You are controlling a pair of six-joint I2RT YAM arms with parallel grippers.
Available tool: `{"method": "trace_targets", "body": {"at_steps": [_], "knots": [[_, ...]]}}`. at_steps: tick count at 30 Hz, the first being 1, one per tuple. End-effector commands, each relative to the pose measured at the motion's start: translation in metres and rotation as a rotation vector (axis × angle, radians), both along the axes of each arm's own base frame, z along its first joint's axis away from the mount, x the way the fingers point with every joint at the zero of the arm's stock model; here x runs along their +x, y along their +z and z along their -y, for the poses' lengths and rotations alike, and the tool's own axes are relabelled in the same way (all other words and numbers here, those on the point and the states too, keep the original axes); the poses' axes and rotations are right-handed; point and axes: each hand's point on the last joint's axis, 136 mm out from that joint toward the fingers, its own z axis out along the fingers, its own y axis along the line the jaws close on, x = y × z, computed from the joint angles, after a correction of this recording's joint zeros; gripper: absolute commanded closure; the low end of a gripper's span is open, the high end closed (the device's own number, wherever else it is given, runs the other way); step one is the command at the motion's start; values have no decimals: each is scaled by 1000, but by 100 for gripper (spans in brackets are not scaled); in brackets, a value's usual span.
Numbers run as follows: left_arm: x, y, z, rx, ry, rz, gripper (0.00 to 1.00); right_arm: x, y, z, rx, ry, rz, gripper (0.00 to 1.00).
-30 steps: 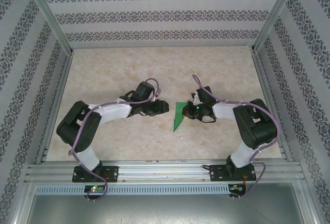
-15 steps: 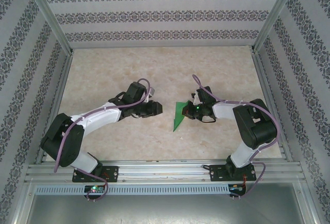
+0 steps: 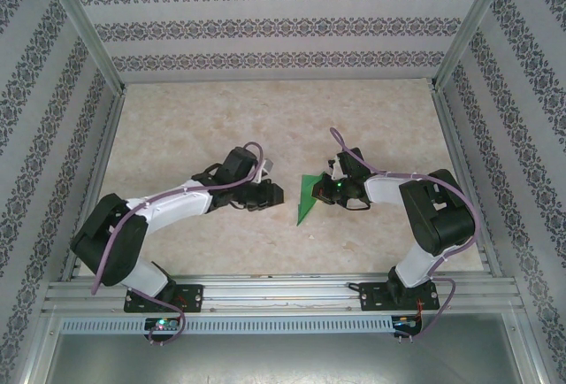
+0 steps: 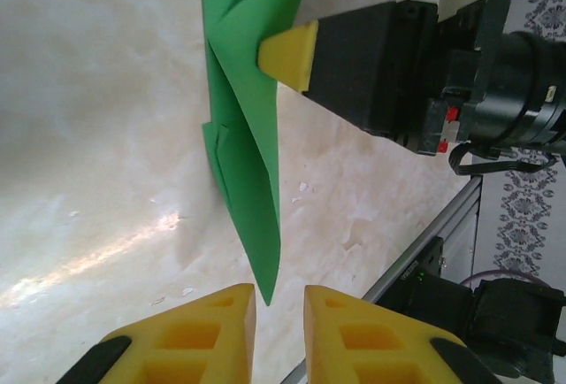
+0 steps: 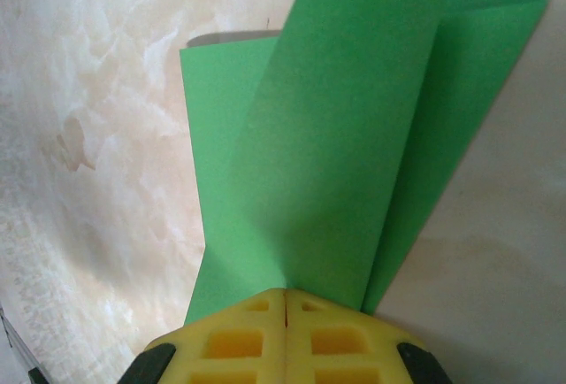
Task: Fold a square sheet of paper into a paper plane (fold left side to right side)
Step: Fold the wing for the fifth time at the center of the table.
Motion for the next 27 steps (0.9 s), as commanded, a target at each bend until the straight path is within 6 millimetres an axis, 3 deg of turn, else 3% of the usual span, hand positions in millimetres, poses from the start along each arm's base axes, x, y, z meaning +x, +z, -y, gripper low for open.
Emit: {"method": "trace_targets", "body": {"at_steps": [1, 16, 27], "knots": [[-1, 4, 22, -44, -34, -10, 80, -35, -47, 23, -149, 1, -149, 100], [0, -3, 74, -78, -134, -41, 82, -35, -48, 20, -147, 11, -149, 100], [3, -31, 76, -21, -131, -69, 83, -36, -48, 19, -147, 19, -151, 100]]}}
